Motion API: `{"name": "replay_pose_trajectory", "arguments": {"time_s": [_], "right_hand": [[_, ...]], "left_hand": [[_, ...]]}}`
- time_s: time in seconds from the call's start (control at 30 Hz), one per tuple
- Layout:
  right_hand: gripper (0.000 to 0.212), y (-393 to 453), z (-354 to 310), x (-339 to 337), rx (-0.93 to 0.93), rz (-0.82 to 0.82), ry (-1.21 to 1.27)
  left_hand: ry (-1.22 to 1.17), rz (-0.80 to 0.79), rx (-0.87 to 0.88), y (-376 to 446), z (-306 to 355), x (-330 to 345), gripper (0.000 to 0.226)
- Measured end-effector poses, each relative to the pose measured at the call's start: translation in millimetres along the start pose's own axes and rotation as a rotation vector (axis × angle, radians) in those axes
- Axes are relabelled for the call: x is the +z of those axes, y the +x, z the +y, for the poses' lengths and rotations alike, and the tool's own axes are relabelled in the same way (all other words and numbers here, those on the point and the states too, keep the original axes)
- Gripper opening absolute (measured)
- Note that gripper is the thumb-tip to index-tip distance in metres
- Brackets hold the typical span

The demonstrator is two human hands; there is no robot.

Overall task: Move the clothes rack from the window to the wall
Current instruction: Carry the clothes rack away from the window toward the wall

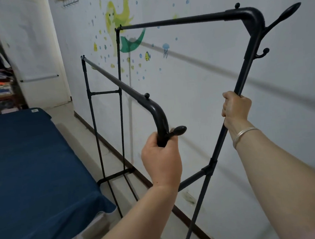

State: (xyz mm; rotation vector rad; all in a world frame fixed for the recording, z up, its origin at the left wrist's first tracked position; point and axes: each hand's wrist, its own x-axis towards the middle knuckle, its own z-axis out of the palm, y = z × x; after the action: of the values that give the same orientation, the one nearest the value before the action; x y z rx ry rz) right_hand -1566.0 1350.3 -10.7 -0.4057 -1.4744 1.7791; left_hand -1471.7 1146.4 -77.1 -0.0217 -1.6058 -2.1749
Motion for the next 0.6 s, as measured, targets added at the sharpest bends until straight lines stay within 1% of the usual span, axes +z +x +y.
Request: {"name": "replay_pose_trajectory", "arguments": {"time_s": [0.2, 0.4, 0.6], "right_hand": [[0.029, 26.2, 18.0, 37.0, -0.005, -0.003, -0.004], [0.031, 49.3, 37.9, 82.4, -0.009, -0.018, -0.005], [0.029, 77.7, 46.5, 90.7, -0.019, -0.022, -0.016]], "left_hand": [[-0.018, -0.013, -0.014, 42.8, -13.0, 3.9, 0.026], [-0.05, -0.037, -0.042, 89.9, -24.8, 1.0, 0.022], [-0.068, -0.112, -0.073, 107.2, -37.3, 18.6, 0.024]]}}
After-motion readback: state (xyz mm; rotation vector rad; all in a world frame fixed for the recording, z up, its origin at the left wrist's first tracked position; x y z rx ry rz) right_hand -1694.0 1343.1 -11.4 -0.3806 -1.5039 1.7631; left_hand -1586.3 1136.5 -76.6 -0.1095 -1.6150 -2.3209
